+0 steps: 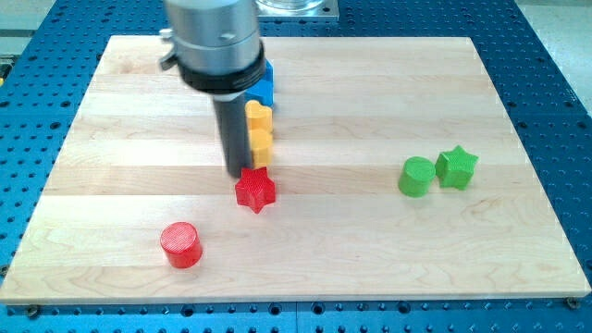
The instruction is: Push the red star left beside the green blocks
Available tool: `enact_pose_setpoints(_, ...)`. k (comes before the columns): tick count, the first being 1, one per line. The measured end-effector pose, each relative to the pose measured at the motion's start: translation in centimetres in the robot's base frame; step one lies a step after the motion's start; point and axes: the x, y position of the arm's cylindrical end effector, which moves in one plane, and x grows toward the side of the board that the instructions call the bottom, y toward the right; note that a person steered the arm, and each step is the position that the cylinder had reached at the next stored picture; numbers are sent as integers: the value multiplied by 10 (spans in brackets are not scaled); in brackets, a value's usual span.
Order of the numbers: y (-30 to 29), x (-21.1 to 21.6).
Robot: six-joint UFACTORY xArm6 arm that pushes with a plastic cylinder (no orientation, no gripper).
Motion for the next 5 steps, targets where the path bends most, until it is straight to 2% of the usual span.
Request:
enact_pose_setpoints(1, -23, 1)
enact_pose_setpoints(2, -52, 50)
enact_pose_setpoints(3, -8, 54)
enact_pose_setpoints(4, 68, 60)
enact_pose_setpoints(5, 37, 98)
